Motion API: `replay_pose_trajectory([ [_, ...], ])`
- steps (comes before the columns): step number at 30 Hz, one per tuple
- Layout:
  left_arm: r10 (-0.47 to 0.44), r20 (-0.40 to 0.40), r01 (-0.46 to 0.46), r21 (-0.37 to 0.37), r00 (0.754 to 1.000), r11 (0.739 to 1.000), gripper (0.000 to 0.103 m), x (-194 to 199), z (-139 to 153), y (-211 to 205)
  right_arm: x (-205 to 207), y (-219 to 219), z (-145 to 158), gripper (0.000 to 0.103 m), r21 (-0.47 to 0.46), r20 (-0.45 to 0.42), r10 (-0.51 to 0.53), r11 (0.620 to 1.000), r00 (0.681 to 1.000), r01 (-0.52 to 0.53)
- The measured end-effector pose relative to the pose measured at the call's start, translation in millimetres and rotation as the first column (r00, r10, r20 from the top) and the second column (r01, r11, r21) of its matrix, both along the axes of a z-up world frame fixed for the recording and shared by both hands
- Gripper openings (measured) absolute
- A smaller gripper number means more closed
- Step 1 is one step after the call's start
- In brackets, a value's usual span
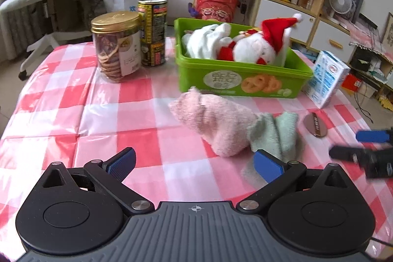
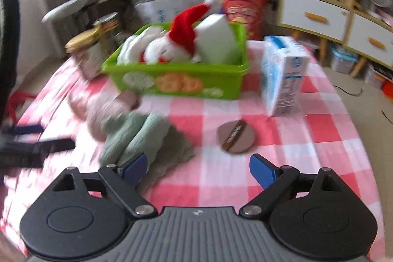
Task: Organize soft objects
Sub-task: 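Open both tools and withdraw them from the tray toward the bunny and towel, then grasp the pink plush bunny with the left tool while the right tool grasps the green towel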
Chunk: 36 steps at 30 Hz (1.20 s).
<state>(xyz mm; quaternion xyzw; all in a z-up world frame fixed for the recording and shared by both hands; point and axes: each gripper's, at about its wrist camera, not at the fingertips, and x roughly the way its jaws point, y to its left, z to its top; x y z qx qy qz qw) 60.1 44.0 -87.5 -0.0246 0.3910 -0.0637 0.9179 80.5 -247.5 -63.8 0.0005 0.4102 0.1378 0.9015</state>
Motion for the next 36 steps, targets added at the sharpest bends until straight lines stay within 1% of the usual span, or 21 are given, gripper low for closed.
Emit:
replay_pose_trajectory([
  [4,0.03,0.002,-0.03,-0.025,1.0,0.999,0.098,7,-2,11,-4,13,-6,0.075,0.047,-0.018,0.089,0.995,0.996,-0.088],
  [8,0.059,-0.004,-0.059,-0.058,0.998,0.997,0.097,12,-2,19,-2,33,-13,0.075,0.108,-0.051,0.133,0.986,0.99,-0.127],
  [12,0.076,-0.012,-0.077,-0.083,0.997,0.994,0.097,13,-2,23,-1,58,-21,0.074,0.096,-0.067,0.172,0.982,0.983,-0.165],
  [13,0.079,-0.013,-0.08,-0.086,0.997,0.993,0.097,13,-2,24,-1,63,-23,0.072,0.092,-0.068,0.176,0.981,0.982,-0.17],
  [15,0.083,-0.014,-0.084,-0.088,0.996,0.993,0.097,13,-3,24,1,71,-28,0.059,0.068,-0.068,0.178,0.983,0.982,-0.173],
  [16,0.082,-0.014,-0.083,-0.09,0.997,0.992,0.097,13,-3,24,2,74,-31,0.043,0.05,-0.069,0.181,0.983,0.981,-0.178],
  [17,0.082,-0.013,-0.083,-0.092,0.997,0.992,0.097,13,-3,24,2,76,-33,0.024,0.032,-0.071,0.193,0.981,0.979,-0.191],
  [20,0.082,-0.005,-0.083,-0.096,0.997,0.992,0.097,13,-1,23,2,70,-31,0.004,0.013,-0.061,0.22,0.976,0.974,-0.219],
  [22,0.086,-0.003,-0.086,-0.106,0.996,0.991,0.097,13,0,22,3,59,-27,0.001,0.018,-0.067,0.21,0.978,0.975,-0.21],
  [25,0.087,-0.002,-0.086,-0.12,0.996,0.989,0.097,14,1,20,7,40,-24,0.001,0.008,-0.089,0.163,0.987,0.983,-0.163],
  [27,0.085,0.002,-0.084,-0.128,0.996,0.988,0.097,15,1,18,9,24,-23,0.001,0.032,-0.121,0.144,0.989,0.982,-0.141],
  [29,0.081,0.001,-0.08,-0.143,0.997,0.986,0.097,16,2,15,9,12,-19,0.004,0.065,-0.133,0.147,0.988,0.98,-0.139],
  [30,0.084,-0.003,-0.083,-0.156,0.996,0.984,0.097,18,1,14,9,8,-18,0.007,0.088,-0.136,0.147,0.987,0.98,-0.135],
  [32,0.088,-0.016,-0.089,-0.187,0.996,0.978,0.096,20,1,12,11,1,-16,0.025,0.134,-0.15,0.133,0.985,0.98,-0.113],
  [33,0.093,-0.027,-0.097,-0.208,0.995,0.973,0.096,22,1,11,13,-1,-15,0.03,0.151,-0.151,0.116,0.984,0.982,-0.093],
  [34,0.099,-0.035,-0.105,-0.224,0.994,0.969,0.095,23,0,10,14,-1,-14,0.037,0.159,-0.151,0.103,0.984,0.983,-0.079],
  [35,0.105,-0.044,-0.113,-0.24,0.993,0.964,0.095,25,-1,9,14,-1,-14,0.041,0.161,-0.15,0.092,0.985,0.984,-0.068],
  [36,0.111,-0.054,-0.121,-0.255,0.992,0.959,0.094,26,-2,7,16,1,-15,0.041,0.158,-0.15,0.084,0.986,0.985,-0.06],
])
